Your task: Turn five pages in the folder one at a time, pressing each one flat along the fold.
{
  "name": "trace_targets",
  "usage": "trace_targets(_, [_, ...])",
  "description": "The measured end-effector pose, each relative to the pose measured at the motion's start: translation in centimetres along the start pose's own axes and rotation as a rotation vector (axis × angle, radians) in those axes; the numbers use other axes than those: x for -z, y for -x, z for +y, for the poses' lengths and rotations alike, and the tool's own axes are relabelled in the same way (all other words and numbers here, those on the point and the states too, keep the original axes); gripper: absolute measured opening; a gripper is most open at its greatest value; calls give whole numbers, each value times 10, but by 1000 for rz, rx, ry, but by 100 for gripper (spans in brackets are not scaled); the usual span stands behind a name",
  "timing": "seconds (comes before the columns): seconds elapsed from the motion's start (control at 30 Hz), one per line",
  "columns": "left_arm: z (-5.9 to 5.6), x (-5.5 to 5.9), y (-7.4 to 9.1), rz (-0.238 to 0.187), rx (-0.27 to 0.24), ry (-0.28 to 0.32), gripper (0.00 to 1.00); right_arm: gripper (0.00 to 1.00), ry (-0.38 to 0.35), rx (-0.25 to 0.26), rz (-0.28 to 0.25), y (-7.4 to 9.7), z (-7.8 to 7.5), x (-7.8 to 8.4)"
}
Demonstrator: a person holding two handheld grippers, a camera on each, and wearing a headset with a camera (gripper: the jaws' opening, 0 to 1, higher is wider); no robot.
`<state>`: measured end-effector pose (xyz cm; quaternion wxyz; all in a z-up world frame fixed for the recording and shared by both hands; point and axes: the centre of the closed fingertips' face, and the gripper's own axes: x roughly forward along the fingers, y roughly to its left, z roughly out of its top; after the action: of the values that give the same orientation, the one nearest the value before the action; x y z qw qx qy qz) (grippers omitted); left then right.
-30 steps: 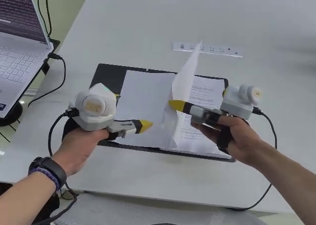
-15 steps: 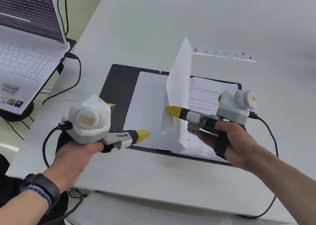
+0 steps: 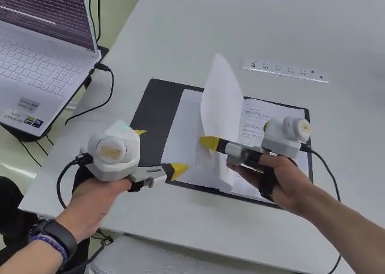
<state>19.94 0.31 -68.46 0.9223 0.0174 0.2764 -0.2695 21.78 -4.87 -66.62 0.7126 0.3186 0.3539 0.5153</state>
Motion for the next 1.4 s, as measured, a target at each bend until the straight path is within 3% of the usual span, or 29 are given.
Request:
trace_targets(0.23, [1,7,3,7,-2,16,76,0,-27,10,43,-12,-10,14])
trace_targets(0.83, [13,18,13,9,-32,68,76,0,-73,11,80,-39,-23,22])
trace_targets(1.03, [16,21,13,14,-35,77,76,0,-95,34,103,-49,-33,30])
trace_targets(1.23, [19,20,13,12,-42,90,76,0,-121,83,127,-57,-52,37])
trace_targets(1.4, [20,21,13,14,-42,95,76,0,-139,101,139,-63,-49,47])
